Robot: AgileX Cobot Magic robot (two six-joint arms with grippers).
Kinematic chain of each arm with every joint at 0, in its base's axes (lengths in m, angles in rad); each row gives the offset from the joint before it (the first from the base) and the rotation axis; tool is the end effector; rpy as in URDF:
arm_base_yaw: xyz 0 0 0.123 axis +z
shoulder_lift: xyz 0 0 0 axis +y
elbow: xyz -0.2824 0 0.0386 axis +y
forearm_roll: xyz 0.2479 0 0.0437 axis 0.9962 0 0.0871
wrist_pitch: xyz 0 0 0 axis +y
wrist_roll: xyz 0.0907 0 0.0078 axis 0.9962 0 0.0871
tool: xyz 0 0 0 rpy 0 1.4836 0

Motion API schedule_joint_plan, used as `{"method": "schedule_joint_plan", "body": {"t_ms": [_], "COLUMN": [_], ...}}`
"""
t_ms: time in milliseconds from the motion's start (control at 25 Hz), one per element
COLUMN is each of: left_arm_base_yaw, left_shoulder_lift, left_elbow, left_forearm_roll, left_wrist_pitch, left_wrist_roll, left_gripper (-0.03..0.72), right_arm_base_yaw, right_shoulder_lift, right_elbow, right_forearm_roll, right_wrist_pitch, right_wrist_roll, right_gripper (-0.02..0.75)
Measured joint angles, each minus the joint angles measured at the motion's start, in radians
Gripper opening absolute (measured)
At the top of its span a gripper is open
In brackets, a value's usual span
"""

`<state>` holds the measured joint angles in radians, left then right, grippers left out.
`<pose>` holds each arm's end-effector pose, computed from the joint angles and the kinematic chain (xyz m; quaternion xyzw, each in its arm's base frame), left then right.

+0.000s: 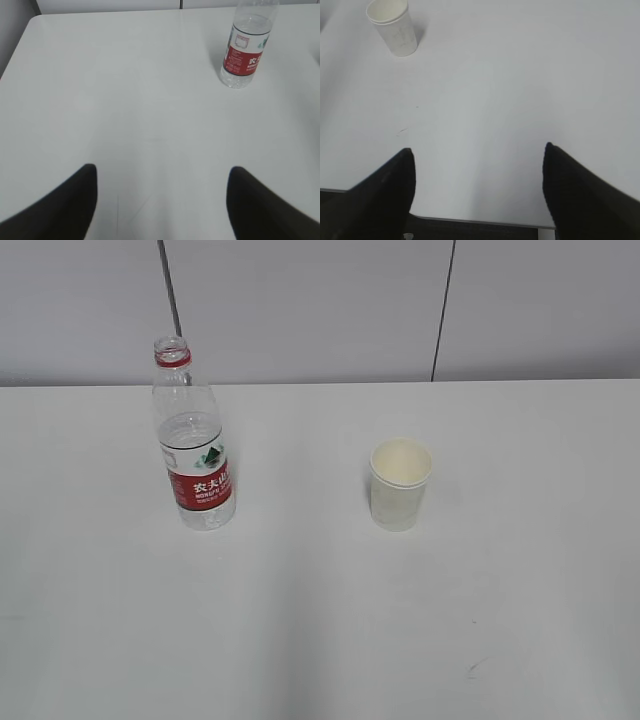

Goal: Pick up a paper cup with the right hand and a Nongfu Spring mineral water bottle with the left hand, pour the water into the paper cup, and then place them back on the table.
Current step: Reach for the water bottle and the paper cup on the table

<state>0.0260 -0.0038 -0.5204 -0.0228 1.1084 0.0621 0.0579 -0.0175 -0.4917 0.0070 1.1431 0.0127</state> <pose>-0.0098 -0.0021 0.2789 0.0164 0.8591 0.0112 0.5114 -0.0102 0.0000 0.2682 -0.0200 0.8715 0.0208 0.4895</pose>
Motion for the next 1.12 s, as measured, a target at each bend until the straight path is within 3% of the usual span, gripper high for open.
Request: {"method": "schedule_joint_plan", "body": {"t_ms": [1120], "left_arm_base_yaw": [0.000], "left_shoulder_lift": [0.000], "left_elbow": [0.000], "left_forearm_roll": [0.000], "left_wrist_pitch": [0.000], "left_wrist_roll": [0.000], "left_gripper": [0.496], "right_arm_base_yaw": [0.000], "right_shoulder_lift": [0.000], "right_elbow": [0.000], "right_forearm_roll": [0.000], "right_wrist_pitch": [0.000], "right_wrist_roll": [0.000], "right_gripper": [0.587]}}
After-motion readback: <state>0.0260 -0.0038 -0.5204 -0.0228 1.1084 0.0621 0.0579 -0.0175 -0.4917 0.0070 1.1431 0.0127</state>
